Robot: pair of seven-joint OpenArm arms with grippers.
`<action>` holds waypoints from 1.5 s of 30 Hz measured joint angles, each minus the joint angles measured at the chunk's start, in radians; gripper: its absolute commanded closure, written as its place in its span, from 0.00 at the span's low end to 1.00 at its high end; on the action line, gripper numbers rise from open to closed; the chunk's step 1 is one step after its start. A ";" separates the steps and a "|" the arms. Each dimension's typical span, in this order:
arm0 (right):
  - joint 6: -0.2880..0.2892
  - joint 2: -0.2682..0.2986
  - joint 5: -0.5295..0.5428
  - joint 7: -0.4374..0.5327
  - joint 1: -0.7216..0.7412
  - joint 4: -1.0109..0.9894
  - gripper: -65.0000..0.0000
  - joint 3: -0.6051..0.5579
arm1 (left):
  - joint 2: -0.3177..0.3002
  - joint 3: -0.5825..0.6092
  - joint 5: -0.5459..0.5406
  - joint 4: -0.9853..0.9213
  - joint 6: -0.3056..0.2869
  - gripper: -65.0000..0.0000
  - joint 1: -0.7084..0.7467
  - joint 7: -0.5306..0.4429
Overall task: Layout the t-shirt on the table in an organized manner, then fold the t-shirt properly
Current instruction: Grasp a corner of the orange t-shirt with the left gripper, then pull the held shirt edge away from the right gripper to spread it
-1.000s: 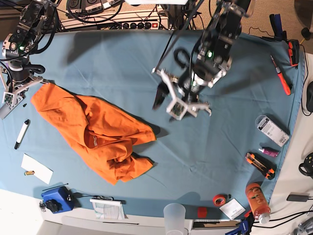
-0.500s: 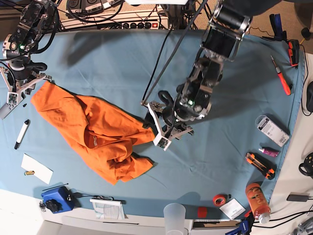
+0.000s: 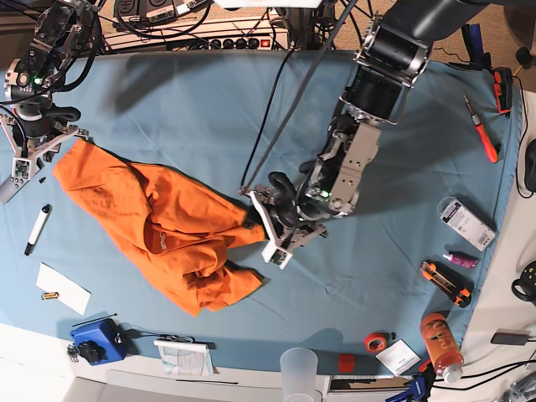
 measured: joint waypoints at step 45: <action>0.000 0.000 0.000 0.027 0.000 0.000 0.77 0.000 | 0.008 0.001 0.193 0.042 0.104 1.00 0.002 0.156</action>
